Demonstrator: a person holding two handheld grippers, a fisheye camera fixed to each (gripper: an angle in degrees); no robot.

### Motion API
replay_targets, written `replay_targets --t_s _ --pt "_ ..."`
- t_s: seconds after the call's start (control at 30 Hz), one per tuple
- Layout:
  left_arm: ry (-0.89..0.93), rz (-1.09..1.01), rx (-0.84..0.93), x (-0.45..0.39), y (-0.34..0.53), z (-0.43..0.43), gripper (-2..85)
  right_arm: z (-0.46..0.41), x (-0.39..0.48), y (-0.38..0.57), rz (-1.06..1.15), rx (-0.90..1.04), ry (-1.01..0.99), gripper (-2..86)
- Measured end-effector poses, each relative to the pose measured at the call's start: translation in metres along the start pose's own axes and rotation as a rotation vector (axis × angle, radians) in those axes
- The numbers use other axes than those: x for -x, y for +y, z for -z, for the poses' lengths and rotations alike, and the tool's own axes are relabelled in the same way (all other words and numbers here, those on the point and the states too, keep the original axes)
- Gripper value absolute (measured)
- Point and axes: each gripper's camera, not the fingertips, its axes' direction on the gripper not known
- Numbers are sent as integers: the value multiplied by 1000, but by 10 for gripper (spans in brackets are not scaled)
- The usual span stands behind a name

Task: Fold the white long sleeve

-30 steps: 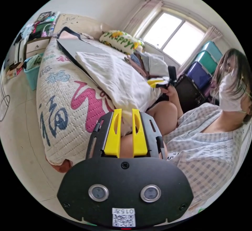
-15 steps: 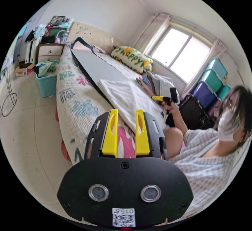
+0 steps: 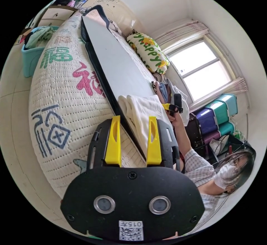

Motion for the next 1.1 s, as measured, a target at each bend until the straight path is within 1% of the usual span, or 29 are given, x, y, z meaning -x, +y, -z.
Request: replay_targets --t_s 0.1,0.3,0.43,0.53,0.63,0.7,0.83,0.9,0.97,1.1 --pt "9 24 4 16 -2 -2 129 0 5 -3 10 10 21 140" --pt "6 23 -8 36 10 -3 117 -8 22 2 36 24 -72 90" --pt "27 51 -41 54 32 2 102 8 49 22 124 -24 -103 77" --pt "65 -5 -113 51 59 13 74 30 68 45 194 -59 -159 76" --pt "43 -114 -145 28 90 18 65 50 95 75 284 -77 -220 74" --pt "32 -176 -167 10 109 23 63 65 116 96 343 -89 -220 74" --pt "1 -348 -228 -50 152 33 59 114 164 161 480 -168 -234 74" --pt "-16 -443 -245 -84 169 32 58 141 184 195 531 -217 -221 73" --pt "-28 -567 -261 -130 190 25 58 180 207 244 584 -300 -167 73" --pt "22 -692 -273 -185 212 2 57 241 236 319 641 -437 -81 72"
